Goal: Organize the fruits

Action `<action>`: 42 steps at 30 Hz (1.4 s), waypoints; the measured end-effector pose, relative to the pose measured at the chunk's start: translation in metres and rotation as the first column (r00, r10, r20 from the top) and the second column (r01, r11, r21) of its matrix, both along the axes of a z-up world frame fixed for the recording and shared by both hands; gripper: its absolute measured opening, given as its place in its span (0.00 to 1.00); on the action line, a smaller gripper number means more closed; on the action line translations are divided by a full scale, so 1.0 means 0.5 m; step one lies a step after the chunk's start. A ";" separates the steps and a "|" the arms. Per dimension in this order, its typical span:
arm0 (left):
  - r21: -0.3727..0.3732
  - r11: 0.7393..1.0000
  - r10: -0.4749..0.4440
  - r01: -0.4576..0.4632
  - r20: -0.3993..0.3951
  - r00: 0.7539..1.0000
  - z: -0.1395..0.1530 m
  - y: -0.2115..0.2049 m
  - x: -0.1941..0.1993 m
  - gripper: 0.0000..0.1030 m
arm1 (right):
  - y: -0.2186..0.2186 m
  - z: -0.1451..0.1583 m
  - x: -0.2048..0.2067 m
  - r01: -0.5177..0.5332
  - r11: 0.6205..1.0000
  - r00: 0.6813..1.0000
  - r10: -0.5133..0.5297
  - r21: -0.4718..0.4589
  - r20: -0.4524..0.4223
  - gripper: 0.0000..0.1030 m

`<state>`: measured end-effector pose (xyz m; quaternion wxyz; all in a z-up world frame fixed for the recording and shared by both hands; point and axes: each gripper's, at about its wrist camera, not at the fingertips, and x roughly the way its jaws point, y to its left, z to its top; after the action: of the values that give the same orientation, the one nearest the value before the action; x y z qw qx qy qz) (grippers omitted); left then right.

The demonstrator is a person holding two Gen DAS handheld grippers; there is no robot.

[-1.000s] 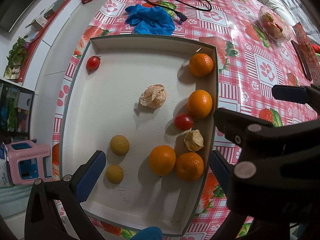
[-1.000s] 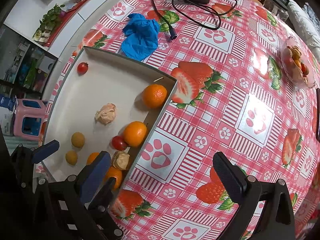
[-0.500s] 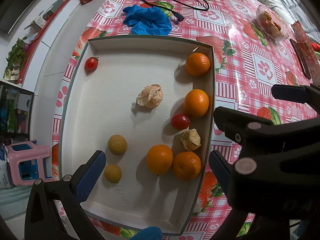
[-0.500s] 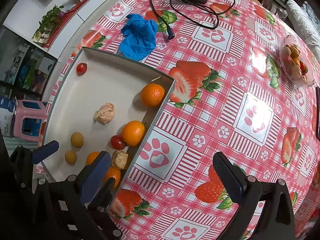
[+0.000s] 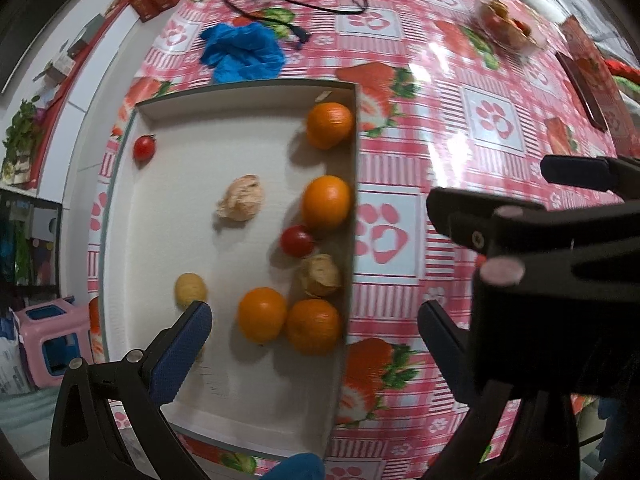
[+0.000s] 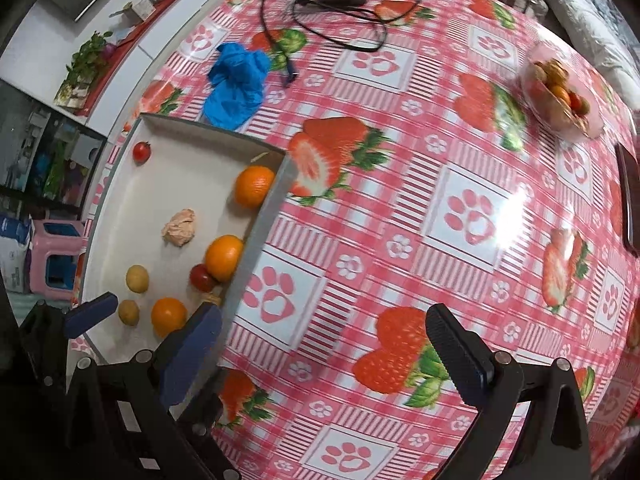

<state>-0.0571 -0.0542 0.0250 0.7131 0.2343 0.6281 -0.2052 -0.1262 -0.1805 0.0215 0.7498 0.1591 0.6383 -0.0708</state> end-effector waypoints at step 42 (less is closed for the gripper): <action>-0.014 0.971 -0.239 0.239 -0.030 0.970 -0.098 -0.579 -0.284 1.00 | -0.361 -0.145 -0.544 0.420 0.899 0.885 -0.435 -0.120 -0.163 1.00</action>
<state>-0.1993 -0.3438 -0.0241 0.6743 0.3014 0.6054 -0.2965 -0.3983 -0.3610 -0.0510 0.6589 0.2581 0.6510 -0.2748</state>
